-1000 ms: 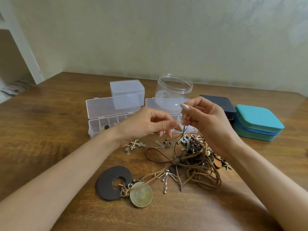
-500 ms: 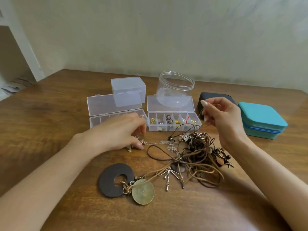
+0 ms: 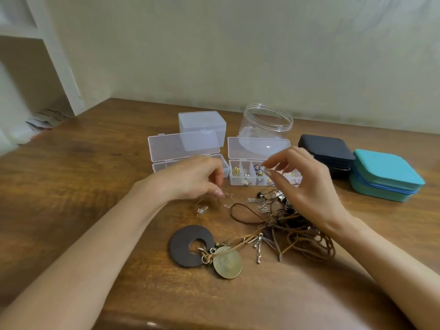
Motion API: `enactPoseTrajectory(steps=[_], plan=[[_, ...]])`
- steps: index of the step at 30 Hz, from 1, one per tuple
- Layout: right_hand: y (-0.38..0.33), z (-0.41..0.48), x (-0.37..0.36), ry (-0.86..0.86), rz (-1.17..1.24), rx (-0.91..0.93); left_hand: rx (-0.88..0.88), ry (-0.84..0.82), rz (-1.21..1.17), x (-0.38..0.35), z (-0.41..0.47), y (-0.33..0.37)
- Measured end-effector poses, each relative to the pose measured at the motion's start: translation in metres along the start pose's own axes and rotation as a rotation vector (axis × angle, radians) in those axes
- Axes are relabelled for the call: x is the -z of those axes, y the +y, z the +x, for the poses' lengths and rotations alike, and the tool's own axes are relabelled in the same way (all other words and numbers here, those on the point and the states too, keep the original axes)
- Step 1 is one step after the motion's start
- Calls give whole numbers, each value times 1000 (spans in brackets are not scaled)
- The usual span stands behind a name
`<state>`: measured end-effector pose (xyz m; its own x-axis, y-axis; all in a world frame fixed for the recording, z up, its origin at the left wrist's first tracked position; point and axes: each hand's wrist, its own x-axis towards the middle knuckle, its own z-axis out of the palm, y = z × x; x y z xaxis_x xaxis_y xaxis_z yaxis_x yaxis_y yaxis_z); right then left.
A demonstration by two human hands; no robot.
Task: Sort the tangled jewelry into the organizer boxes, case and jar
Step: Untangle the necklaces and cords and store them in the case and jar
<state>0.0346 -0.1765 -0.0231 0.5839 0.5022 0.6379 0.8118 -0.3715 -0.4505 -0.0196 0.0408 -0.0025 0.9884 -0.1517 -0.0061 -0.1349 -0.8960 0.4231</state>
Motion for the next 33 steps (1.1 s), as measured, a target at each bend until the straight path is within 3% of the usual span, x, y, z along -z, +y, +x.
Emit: enactPoseTrajectory(steps=[5,10,18,22,26,33], plan=[[-30,12,-22,-312,303,-112,-160,202,-435,11,-2,3],[-45,39,-31,-230,575,-279,-215,385,-915,16,-13,-7],[-61,74,-35,-303,480,-184,-61,564,-1306,21,-51,-28],[-62,80,-38,-292,522,-203,-66,588,-1492,33,-60,-27],[-67,87,-33,-250,510,-218,-48,649,-1516,37,-67,-33],[-75,116,-8,-290,672,-370,241,774,-1131,14,-64,-43]])
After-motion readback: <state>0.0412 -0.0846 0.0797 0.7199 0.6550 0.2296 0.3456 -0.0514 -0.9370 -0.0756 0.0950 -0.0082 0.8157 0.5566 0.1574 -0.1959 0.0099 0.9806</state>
